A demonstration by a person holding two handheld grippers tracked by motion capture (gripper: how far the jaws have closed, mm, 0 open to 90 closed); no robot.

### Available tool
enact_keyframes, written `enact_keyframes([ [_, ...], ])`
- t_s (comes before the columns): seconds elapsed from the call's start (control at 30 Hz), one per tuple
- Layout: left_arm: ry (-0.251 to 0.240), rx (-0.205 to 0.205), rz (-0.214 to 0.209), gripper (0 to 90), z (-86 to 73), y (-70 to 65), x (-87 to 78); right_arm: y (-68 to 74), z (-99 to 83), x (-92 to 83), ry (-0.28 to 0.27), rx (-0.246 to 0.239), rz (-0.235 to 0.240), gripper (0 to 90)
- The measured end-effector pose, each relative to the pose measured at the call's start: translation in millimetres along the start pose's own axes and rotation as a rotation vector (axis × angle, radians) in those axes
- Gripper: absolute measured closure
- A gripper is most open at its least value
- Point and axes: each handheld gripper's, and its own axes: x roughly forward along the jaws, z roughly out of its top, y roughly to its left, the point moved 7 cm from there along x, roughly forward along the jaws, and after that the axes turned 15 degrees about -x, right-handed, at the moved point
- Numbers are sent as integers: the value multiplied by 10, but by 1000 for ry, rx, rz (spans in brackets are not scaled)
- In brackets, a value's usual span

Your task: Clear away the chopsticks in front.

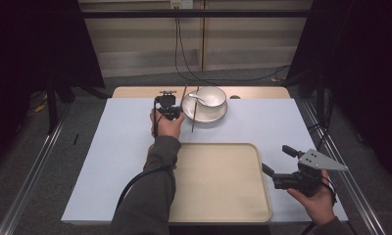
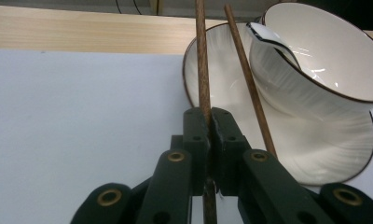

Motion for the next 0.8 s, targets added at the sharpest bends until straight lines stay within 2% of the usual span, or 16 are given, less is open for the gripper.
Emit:
enact_keyframes([
  [0.2, -19, -49, -30, 854, -147, 168, -364, 23, 9, 13, -3, -11, 8, 44],
  [0.27, -35, -59, -28, 855, -190, 224, -485, 26, 9, 15, -2, -13, 9, 44],
  [0.4, -26, -88, -29, 855, -312, 339, -678, 24, 10, 19, -3, -15, 7, 44],
  [0.5, -29, -111, -33, 855, -398, 396, -814, 23, 11, 17, -2, -18, 4, 44],
  [0.63, -28, -112, -31, 855, -522, 425, -967, 34, 10, 23, 3, -12, 2, 44],
  [0.8, -58, -181, -74, 855, -694, 467, -1153, 41, 14, 20, 1, -19, 9, 44],
])
